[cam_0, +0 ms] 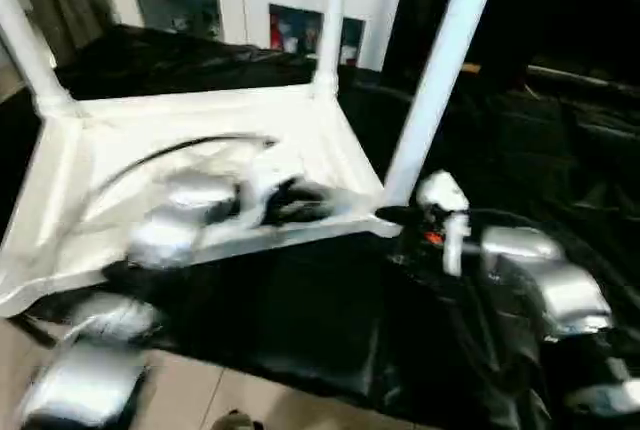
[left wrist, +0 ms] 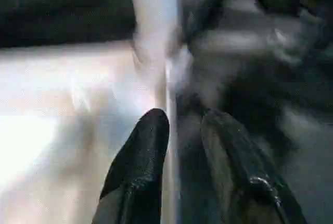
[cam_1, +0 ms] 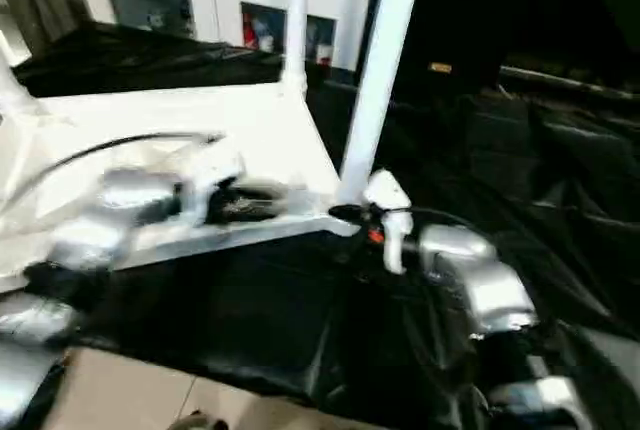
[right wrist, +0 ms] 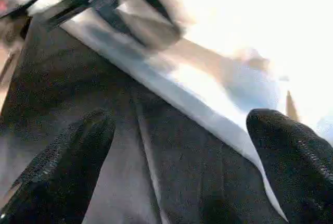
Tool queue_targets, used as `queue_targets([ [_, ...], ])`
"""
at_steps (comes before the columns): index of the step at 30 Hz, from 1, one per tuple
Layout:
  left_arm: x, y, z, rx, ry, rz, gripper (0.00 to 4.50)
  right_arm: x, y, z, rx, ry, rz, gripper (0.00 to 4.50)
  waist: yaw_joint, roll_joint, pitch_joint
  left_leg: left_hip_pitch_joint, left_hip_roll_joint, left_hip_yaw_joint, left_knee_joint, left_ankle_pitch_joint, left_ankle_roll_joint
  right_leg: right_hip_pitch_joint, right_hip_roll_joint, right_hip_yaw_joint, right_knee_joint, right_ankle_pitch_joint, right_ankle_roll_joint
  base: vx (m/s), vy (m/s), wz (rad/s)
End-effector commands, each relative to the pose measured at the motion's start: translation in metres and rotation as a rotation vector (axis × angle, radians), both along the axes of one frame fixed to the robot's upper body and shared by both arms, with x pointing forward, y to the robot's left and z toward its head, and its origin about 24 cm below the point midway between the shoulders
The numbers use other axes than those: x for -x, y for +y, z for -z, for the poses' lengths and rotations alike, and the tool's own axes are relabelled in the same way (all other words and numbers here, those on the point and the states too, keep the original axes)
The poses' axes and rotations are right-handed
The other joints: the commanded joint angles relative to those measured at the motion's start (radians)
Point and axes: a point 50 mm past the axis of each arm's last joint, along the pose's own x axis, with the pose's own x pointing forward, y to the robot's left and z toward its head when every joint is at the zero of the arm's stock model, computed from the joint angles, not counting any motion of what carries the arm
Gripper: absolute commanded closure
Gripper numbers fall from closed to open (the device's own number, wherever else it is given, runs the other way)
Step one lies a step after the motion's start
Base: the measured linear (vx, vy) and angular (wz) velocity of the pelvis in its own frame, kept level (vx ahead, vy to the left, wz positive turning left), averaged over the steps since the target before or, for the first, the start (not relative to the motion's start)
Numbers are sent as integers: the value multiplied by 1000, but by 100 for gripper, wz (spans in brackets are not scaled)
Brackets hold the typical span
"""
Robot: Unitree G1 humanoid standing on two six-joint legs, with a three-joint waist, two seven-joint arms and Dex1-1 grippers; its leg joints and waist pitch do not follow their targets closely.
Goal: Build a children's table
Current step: Rotate leg to tighten, then rotate table base
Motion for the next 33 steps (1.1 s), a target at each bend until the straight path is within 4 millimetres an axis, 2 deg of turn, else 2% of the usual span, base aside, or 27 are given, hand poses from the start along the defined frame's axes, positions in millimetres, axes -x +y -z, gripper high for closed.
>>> queue_targets([
  [1,16,2,-14,10,35,69,274,-4,11,-1,-37,0,17,2,1,5,-66,20,75,-36,-81,-213,-8,42,-86,65,-62,-200,-224,0,0,0],
  [2,25,5,-16,5,55,80,269,-5,18,1,-47,3,12,2,1,4,-66,22,76,-35,-83,-222,-18,42,-85,65,-58,-197,-236,0,0,0],
  [3,25,5,-16,5,55,80,259,-5,18,1,-47,3,12,2,4,7,-64,24,75,-35,-84,-227,-20,40,-84,65,-61,-203,-237,0,0,0],
  [4,33,7,-16,-7,73,93,259,-8,26,3,-45,-2,31,2,9,12,-65,35,77,-31,-83,-246,-34,33,-84,65,-62,-208,-238,0,0,0],
  [5,41,9,-16,-15,98,99,242,-15,34,5,-42,-26,73,2,5,9,-61,27,76,-34,-87,-262,-48,35,-86,67,-58,-220,-239,0,0,0],
  [6,46,10,-17,-22,115,101,238,-19,40,5,-40,-44,104,2,4,10,-58,26,73,-35,-91,-276,-52,36,-84,66,-64,-245,-233,0,0,0],
  [7,46,10,-17,-22,116,101,238,-20,40,5,-40,-43,107,2,4,10,-59,29,74,-34,-90,-283,-62,33,-85,67,-65,-255,-228,0,0,0],
  [8,52,13,-14,-50,131,83,222,-29,51,6,-74,-26,173,2,0,12,-55,35,71,-34,-90,-316,-76,28,-84,70,-71,-298,-214,0,0,0],
  [9,52,13,-14,-50,131,83,211,-29,51,6,-74,-26,173,2,-2,12,-55,31,69,-37,-93,-327,-80,35,-83,69,-73,-322,-200,0,0,0],
  [10,57,17,-11,-87,145,46,203,-34,58,5,-106,-16,216,2,0,14,-58,37,72,-35,-91,-329,-85,31,-86,71,-72,-315,-197,0,0,0],
  [11,58,18,-9,-105,149,30,196,-36,60,4,-118,-12,235,2,-4,13,-57,34,73,-37,-92,-329,-87,31,-87,74,-70,-307,-197,0,0,0],
  [12,60,21,-6,-132,150,8,178,-38,63,3,-137,-14,256,2,-7,13,-57,27,71,-40,-95,-321,-86,39,-85,71,-70,-313,-186,0,0,0],
  [13,60,21,-5,-136,150,3,178,-39,63,3,-141,-14,262,2,-5,14,-58,33,71,-38,-94,-320,-87,34,-83,72,-72,-308,-181,0,0,0],
  [14,60,28,2,-186,126,-84,166,-46,65,0,-180,-14,359,2,-8,12,-60,32,72,-37,-94,-291,-88,34,-81,74,-64,-253,-187,0,0,0],
  [15,59,31,4,-205,111,-126,159,-49,64,-1,-193,-15,402,2,-9,11,-59,30,70,-37,-95,-290,-89,36,-79,72,-65,-252,-186,0,0,0],
  [19,65,41,11,-245,113,-234,122,-63,52,-1,-222,-25,640,2,-9,10,-64,34,68,-34,-91,-276,-89,36,-79,71,-59,-220,-191,0,0,0],
  [22,70,43,14,-268,121,-260,109,-67,46,2,-207,-31,742,2,-6,13,-62,38,65,-29,-90,-267,-87,31,-70,70,-57,-193,-186,0,0,0],
  [23,71,47,19,-291,112,-312,95,-70,39,4,-189,-39,825,2,-5,13,-62,39,64,-28,-90,-273,-86,30,-68,71,-58,-192,-183,0,0,0],
  [28,69,55,24,-327,67,-417,53,-78,16,5,-165,-36,1029,2,-7,8,-61,36,62,-32,-90,-324,-96,31,-72,71,-64,-257,-151,0,0,0],
  [31,70,55,25,-331,56,-430,33,-81,5,4,-156,-45,1097,2,-5,6,-62,39,61,-32,-87,-338,-93,28,-73,71,-67,-279,-145,0,0,0],
  [32,70,54,25,-331,55,-432,23,-82,0,3,-150,-51,1120,2,-2,6,-60,44,61,-28,-85,-346,-87,22,-70,71,-70,-286,-142,0,0,0],
  [33,70,54,25,-331,49,-439,23,-83,-4,2,-144,-61,1143,2,-2,4,-61,41,61,-30,-85,-339,-86,25,-69,70,-67,-278,-142,0,0,0],
])
